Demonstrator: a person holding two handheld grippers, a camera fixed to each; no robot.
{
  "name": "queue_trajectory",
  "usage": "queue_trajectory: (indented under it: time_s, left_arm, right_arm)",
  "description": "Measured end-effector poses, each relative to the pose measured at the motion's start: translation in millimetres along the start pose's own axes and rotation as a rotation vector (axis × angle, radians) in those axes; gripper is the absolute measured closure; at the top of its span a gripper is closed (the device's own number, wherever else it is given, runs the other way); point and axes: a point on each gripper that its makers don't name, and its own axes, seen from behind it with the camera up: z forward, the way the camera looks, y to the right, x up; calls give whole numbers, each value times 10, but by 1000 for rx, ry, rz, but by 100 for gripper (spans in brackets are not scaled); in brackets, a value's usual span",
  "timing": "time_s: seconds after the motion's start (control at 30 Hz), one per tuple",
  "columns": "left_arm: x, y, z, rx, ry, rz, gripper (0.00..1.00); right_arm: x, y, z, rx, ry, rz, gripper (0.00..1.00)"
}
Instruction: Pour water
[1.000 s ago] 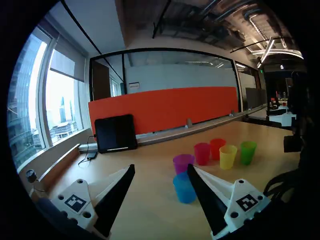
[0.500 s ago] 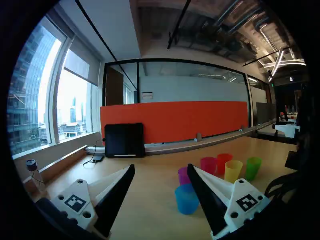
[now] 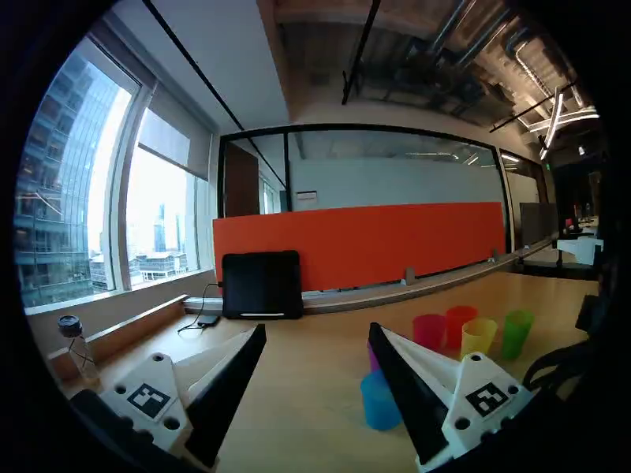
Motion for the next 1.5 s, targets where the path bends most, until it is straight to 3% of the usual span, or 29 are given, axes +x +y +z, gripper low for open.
queue_trajectory:
  time_s: [0.47,0.87,1.5]
  left_arm:
    - [-232,-31,52,20,1,-25,3]
    - [-367,-155,96,42,3,-14,3]
    - [-485,-291,121,65,-2,-53,3]
  right_arm:
    - [90,-36,-46,-7,1,-12,1]
    - [39,-65,-47,-10,-6,-3,0]
    - [77,-59,-61,-17,-7,-20,0]
